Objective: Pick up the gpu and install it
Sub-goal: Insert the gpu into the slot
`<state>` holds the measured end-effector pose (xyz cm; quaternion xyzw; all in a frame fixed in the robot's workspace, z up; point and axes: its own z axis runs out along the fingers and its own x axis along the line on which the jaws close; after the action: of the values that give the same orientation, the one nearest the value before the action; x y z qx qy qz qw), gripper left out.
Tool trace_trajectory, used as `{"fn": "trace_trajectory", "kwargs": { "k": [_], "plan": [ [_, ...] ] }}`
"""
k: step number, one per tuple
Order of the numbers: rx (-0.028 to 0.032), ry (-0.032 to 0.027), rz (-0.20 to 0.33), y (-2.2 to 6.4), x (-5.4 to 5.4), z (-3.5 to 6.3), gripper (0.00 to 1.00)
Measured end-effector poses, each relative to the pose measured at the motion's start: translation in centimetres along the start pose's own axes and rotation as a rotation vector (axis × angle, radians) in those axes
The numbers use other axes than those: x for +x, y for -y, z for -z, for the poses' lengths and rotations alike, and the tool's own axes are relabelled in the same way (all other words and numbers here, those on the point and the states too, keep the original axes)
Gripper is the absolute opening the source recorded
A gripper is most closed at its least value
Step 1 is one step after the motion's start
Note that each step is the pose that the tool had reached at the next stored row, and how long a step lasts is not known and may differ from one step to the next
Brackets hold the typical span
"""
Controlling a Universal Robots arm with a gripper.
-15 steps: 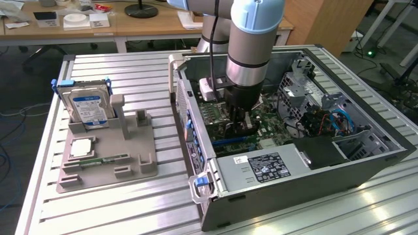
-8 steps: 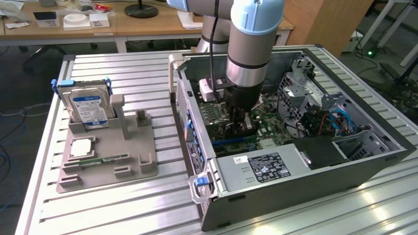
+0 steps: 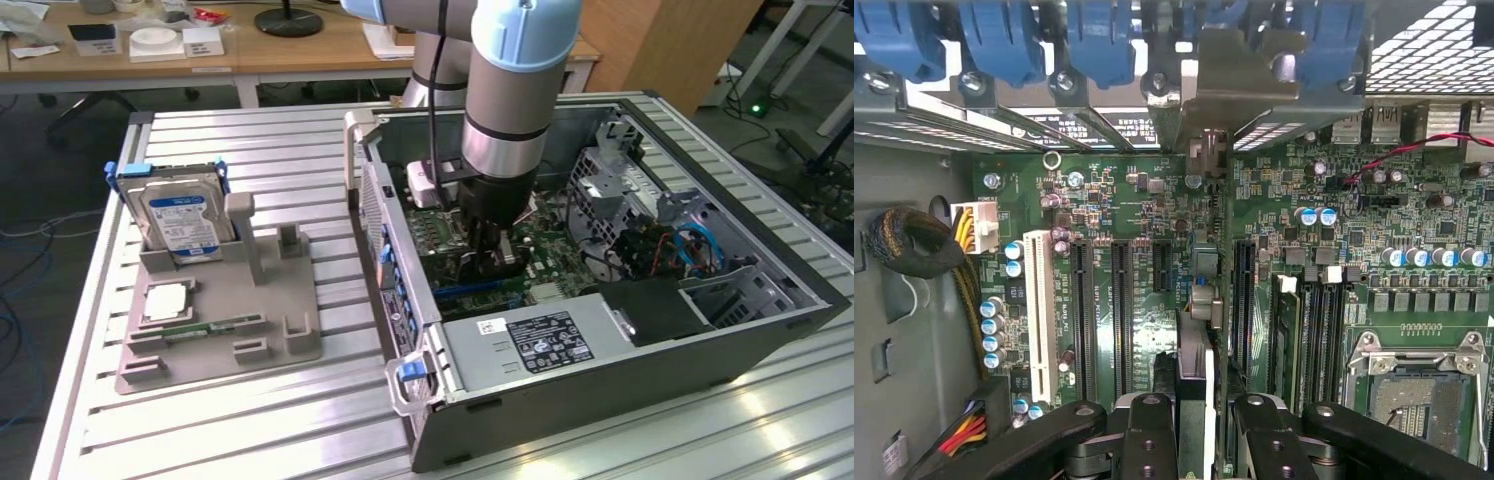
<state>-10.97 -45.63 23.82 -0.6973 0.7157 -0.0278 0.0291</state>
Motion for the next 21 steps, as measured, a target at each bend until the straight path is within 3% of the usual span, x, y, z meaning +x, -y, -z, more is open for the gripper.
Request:
{"fn": "trace_trajectory", "kwargs": {
  "k": [21],
  "plan": [
    [-0.0020,-0.0003,0.000,-0.04,0.01,-0.48,0.27]
  ]
}}
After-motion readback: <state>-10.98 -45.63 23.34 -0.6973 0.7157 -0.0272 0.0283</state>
